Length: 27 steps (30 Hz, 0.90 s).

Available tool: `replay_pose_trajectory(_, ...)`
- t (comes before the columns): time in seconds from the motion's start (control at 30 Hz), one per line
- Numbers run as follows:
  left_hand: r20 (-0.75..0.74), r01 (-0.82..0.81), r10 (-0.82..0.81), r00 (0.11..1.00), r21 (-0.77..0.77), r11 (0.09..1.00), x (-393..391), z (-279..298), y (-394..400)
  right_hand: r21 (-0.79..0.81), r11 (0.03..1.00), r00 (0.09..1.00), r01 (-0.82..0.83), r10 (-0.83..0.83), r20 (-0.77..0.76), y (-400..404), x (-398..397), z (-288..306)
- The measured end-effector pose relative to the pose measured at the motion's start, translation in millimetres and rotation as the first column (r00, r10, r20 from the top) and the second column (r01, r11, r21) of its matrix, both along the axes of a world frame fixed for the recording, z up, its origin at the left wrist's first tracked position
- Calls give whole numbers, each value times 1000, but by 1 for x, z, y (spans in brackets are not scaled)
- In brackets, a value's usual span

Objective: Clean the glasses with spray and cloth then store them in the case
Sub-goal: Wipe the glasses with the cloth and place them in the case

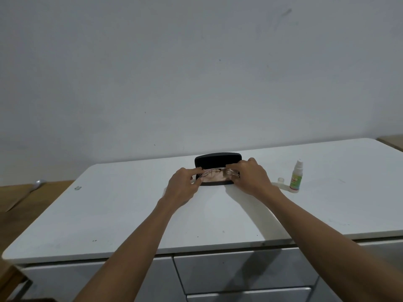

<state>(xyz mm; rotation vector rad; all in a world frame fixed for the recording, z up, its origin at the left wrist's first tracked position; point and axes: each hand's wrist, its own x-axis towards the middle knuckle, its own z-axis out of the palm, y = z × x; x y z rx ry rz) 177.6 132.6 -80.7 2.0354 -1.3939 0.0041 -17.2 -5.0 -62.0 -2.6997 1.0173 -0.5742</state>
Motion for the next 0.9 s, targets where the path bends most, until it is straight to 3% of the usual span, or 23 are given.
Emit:
replay_pose_trajectory(0.13, 15, -35, 36, 999, -45, 998, -3, 4, 6, -33, 999, 974, 29, -21, 226, 3, -5, -2)
replay_pose_trajectory(0.23, -88, -101, 84, 993, -210, 973, -4, 7, 7, -62, 991, 897, 119, -80, 434, 1, -5, 1)
replay_pose_trajectory(0.3, -158, -145, 99, 982, -309, 940, -3, 12, 2, 18, 990, 862, 138, -129, 491, -2, -1, 6)
replay_pose_trajectory(0.43, -287, -186, 102, 952, -282, 941, 0, 29, -20, 305, 952, 906, 35, -159, 392, -21, 13, 18)
replay_pose_trajectory(0.5, -415, -155, 87, 906, -133, 979, 0, 38, -31, 391, 920, 939, -25, -113, 326, -29, 18, 22)
replay_pose_trajectory(0.6, -480, -77, 90, 873, 48, 996, 2, 37, -44, 424, 902, 963, -82, -38, 267, -34, 21, 24)
replay_pose_trajectory(0.8, -723, 121, -115, 681, -44, 992, 13, 35, -25, 535, 816, 953, -218, 60, 296, -44, 10, 20)
replay_pose_trajectory(0.9, -662, 171, -162, 732, -51, 984, 12, 34, -13, 532, 805, 956, -262, 141, 258, -44, 0, 15)
